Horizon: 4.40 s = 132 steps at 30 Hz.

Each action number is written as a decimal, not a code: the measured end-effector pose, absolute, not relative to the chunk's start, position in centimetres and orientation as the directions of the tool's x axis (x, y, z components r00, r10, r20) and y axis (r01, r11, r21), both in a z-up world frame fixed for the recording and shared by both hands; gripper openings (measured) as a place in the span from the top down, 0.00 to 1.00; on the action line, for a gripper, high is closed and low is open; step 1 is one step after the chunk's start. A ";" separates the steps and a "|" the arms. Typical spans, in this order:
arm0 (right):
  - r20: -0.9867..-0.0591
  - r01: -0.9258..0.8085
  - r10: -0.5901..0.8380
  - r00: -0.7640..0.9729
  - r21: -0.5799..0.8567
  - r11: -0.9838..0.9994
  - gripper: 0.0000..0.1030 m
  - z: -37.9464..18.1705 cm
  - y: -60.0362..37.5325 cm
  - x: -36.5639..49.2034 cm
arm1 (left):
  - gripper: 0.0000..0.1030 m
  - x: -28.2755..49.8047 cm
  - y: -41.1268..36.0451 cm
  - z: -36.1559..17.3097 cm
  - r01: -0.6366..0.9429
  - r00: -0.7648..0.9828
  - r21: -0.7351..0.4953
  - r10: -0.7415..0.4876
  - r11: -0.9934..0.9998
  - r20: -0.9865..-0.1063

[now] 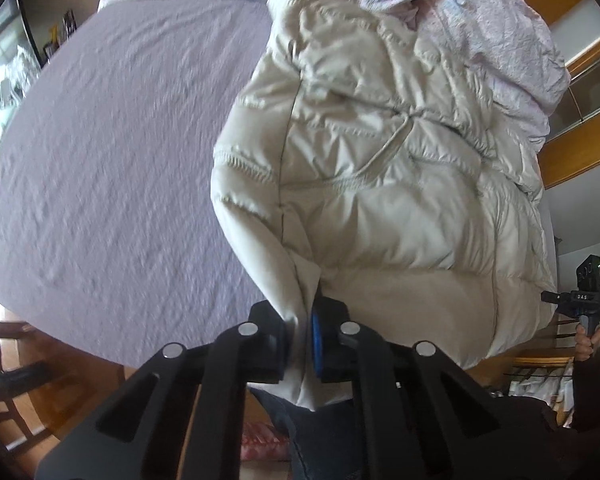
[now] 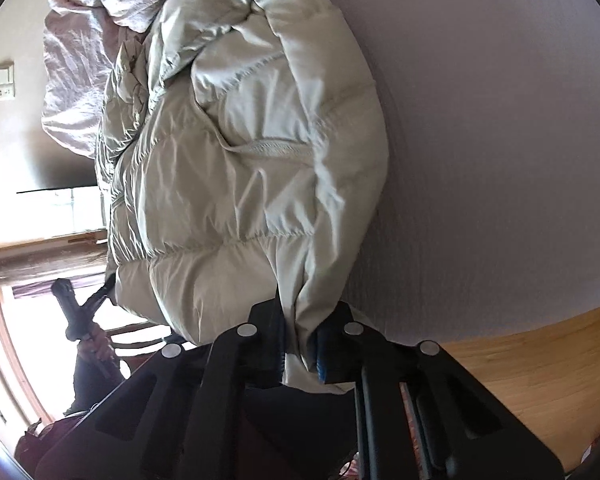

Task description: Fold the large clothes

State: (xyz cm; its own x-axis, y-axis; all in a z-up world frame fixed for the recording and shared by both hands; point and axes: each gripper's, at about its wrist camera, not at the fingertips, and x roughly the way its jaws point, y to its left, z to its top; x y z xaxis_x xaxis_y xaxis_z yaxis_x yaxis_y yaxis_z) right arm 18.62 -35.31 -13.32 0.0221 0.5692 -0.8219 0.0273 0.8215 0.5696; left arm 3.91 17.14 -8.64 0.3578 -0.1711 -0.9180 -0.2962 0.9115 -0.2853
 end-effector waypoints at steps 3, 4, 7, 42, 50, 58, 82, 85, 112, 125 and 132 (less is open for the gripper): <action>-0.827 -0.002 0.559 0.054 0.560 0.829 0.91 -11.7 -35.4 19.5 | 0.91 4.4 17.5 -7.3 -0.287 0.375 -0.269 -0.150 0.920 -0.915; -0.828 -0.009 0.557 0.064 0.558 0.830 0.91 -11.2 -35.3 19.7 | 0.91 4.5 17.6 -7.0 -0.285 0.381 -0.264 -0.144 0.922 -0.913; -0.831 -0.036 0.547 0.098 0.546 0.837 0.91 -9.6 -35.3 20.8 | 0.92 5.3 17.8 -5.7 -0.277 0.406 -0.246 -0.119 0.929 -0.906; -0.792 0.008 0.449 0.414 0.496 0.868 0.91 1.1 -30.6 39.7 | 0.91 25.9 21.9 2.0 -0.337 0.555 -0.146 0.070 0.930 -0.829; -0.812 0.131 0.400 0.426 0.492 0.860 0.91 -2.1 -30.3 44.2 | 0.91 31.4 23.4 -1.0 -0.399 0.509 -0.175 0.059 0.900 -0.859; -0.832 0.195 0.401 0.384 0.497 0.845 0.82 -5.4 -30.7 48.1 | 0.86 35.7 24.9 -4.7 -0.469 0.439 -0.199 0.032 0.861 -0.898; -0.763 -0.043 0.472 0.442 0.508 0.860 0.42 -1.4 -27.4 43.6 | 0.38 33.4 19.8 -0.5 -0.353 0.516 -0.190 0.022 0.916 -0.856; -0.796 -0.053 0.455 0.399 0.475 0.878 0.43 -2.8 -25.8 43.4 | 0.38 32.9 17.9 -1.6 -0.329 0.498 -0.181 0.008 0.927 -0.867; -0.880 0.098 0.227 0.417 0.292 0.951 0.99 -7.0 -22.3 49.3 | 0.37 36.0 14.4 -6.2 -0.319 0.427 -0.149 0.002 0.936 -0.904; -0.816 0.015 0.313 0.485 0.366 0.931 0.58 -5.2 -29.6 42.9 | 0.33 39.5 13.9 -10.6 -0.373 0.419 -0.042 0.128 0.927 -0.899; -0.794 -0.016 0.293 0.533 0.337 0.941 0.55 -4.7 -31.4 38.8 | 0.32 41.2 13.8 -11.8 -0.383 0.424 -0.048 0.129 0.923 -0.897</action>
State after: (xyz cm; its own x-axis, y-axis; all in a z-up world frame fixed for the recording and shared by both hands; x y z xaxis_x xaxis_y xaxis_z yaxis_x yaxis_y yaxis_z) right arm 38.83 -31.39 -4.68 0.5331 0.2930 -0.7937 -0.0159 0.9414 0.3369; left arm 41.15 13.84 -11.82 0.4237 0.1288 -0.8966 -0.3826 0.9227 -0.0483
